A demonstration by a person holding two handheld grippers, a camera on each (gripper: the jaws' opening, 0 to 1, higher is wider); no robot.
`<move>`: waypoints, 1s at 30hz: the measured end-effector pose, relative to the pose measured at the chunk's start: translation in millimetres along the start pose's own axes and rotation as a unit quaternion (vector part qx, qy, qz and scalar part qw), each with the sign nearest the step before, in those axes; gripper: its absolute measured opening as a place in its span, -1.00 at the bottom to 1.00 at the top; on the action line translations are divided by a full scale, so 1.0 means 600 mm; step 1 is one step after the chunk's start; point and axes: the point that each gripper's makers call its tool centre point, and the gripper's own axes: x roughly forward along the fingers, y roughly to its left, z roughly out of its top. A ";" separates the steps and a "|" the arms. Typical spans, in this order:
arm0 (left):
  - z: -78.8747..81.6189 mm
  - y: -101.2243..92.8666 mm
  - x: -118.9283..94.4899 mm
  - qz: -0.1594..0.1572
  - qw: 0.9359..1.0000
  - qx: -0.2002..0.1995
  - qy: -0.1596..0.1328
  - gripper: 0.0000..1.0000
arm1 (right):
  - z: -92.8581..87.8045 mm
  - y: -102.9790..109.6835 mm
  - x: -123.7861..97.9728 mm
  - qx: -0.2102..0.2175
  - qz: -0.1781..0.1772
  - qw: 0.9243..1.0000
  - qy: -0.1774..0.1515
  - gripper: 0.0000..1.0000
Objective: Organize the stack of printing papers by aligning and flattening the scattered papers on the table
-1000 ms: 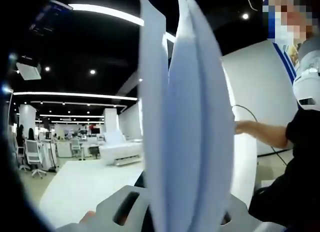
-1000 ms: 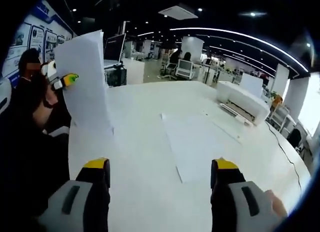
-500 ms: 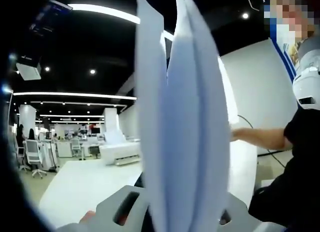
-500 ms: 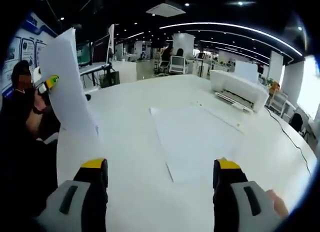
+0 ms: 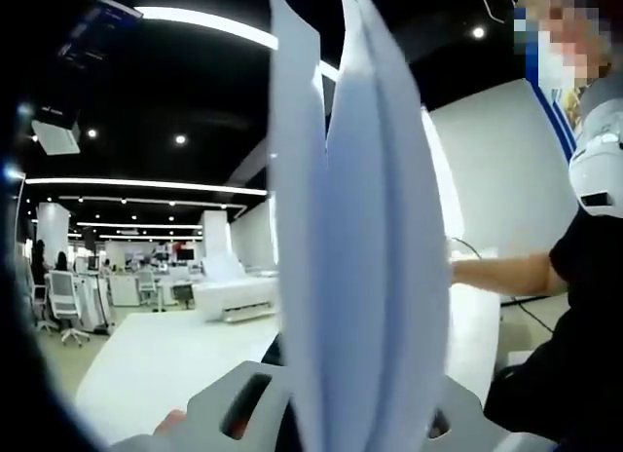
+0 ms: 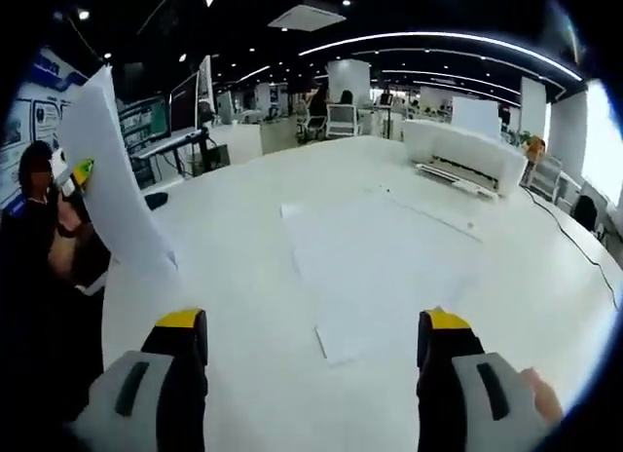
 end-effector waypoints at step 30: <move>0.000 0.000 0.002 -0.003 1.000 -0.002 -0.005 -0.88 | 0.002 -0.139 0.091 0.022 -0.094 0.995 -0.024 0.69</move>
